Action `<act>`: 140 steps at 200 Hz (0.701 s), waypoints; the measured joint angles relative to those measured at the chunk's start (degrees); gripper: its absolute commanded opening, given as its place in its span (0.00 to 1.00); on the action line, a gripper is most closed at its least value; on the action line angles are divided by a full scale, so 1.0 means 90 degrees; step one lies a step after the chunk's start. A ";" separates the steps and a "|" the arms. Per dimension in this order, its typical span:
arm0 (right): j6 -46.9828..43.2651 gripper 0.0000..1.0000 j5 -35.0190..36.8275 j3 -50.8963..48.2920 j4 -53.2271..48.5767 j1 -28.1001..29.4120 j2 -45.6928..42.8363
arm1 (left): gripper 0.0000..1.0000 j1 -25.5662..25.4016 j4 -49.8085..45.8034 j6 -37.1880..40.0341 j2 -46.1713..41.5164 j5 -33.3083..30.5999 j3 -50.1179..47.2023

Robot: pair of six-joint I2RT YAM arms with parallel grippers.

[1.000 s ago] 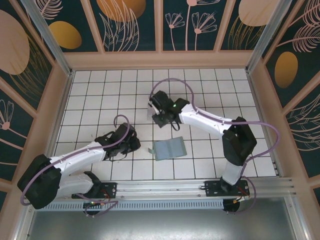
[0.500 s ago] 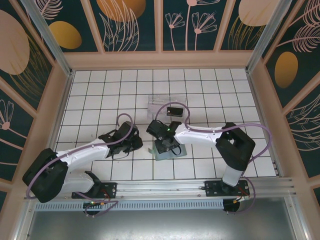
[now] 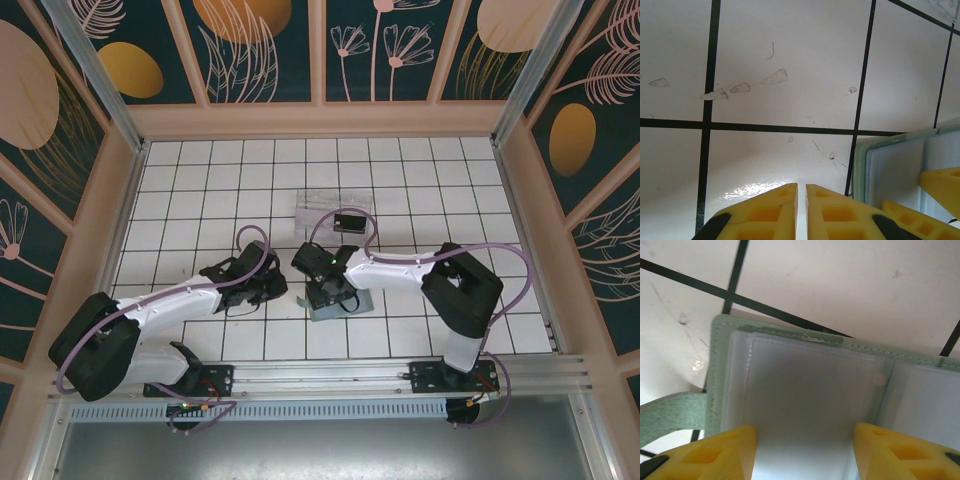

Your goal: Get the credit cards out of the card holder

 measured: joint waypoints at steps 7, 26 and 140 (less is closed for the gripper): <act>0.0000 0.54 0.0002 0.0010 0.0002 0.0000 0.0017 | 0.13 0.0000 0.0000 0.0000 0.0000 0.0000 0.0000; 0.0000 0.52 0.0019 0.0027 -0.0019 0.0015 0.0036 | 0.13 0.0000 0.0000 0.0000 0.0000 0.0000 0.0000; 0.0066 0.24 0.0187 -0.0138 0.0058 -0.0024 -0.0097 | 0.13 0.0000 0.0000 0.0121 0.0104 0.0182 0.0112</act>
